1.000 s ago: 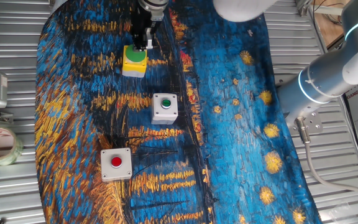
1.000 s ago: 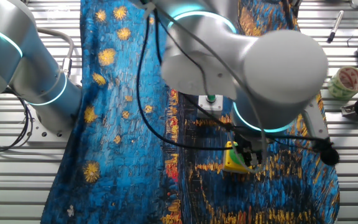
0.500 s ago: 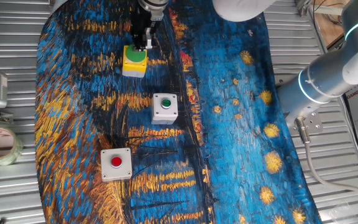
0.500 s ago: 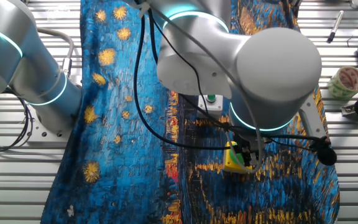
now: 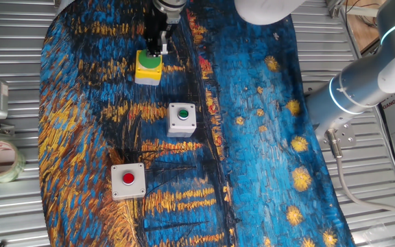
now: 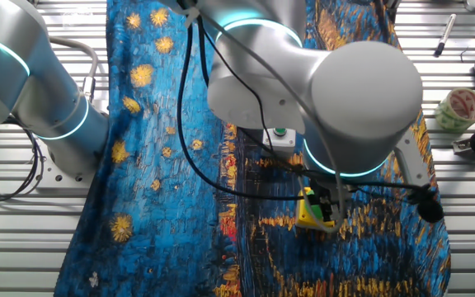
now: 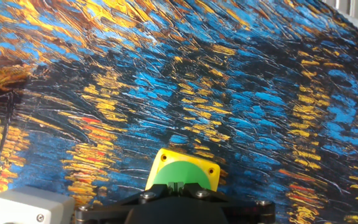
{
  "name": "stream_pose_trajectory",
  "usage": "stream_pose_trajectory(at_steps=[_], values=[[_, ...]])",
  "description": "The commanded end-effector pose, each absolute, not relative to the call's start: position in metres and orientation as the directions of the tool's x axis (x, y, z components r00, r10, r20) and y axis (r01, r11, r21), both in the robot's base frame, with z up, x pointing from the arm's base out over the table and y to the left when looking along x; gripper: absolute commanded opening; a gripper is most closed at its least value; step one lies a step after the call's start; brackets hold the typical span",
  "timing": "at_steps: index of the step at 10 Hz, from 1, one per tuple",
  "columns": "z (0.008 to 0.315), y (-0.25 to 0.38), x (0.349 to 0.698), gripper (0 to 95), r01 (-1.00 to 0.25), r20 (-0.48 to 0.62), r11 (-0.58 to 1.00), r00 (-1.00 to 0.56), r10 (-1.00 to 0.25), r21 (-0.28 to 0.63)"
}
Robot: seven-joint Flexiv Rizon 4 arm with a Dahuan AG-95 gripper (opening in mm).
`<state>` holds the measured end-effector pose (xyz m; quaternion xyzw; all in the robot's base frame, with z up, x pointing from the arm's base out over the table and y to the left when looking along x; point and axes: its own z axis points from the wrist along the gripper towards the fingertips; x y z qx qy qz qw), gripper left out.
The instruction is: Press three buttons from left to right in sequence
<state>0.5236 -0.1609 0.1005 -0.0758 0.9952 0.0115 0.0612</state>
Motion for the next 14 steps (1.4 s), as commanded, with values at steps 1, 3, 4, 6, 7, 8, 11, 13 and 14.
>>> stream_pose_trajectory(at_steps=[1, 3, 4, 6, 7, 8, 11, 13, 14], values=[[0.099, -0.161, 0.525, 0.0, -0.157, -0.125, 0.987, -0.980, -0.155, 0.012], [0.098, -0.161, 0.525, 0.0, -0.161, -0.128, 0.987, -0.979, -0.158, 0.017], [0.098, -0.161, 0.525, 0.0, -0.161, -0.126, 0.987, -0.979, -0.158, 0.017], [0.096, -0.162, 0.525, 0.0, -0.162, -0.128, 0.987, -0.979, -0.159, 0.018], [0.096, -0.162, 0.525, 0.0, -0.163, -0.129, 0.987, -0.979, -0.159, 0.018], [0.094, -0.162, 0.526, 0.0, -0.166, -0.132, 0.986, -0.978, -0.162, 0.018], [0.093, -0.162, 0.526, 0.0, -0.168, -0.137, 0.986, -0.977, -0.164, 0.018], [0.090, -0.162, 0.526, 0.0, -0.171, -0.142, 0.985, -0.976, -0.167, 0.017], [0.088, -0.162, 0.526, 0.0, -0.172, -0.147, 0.985, -0.975, -0.168, 0.017]])
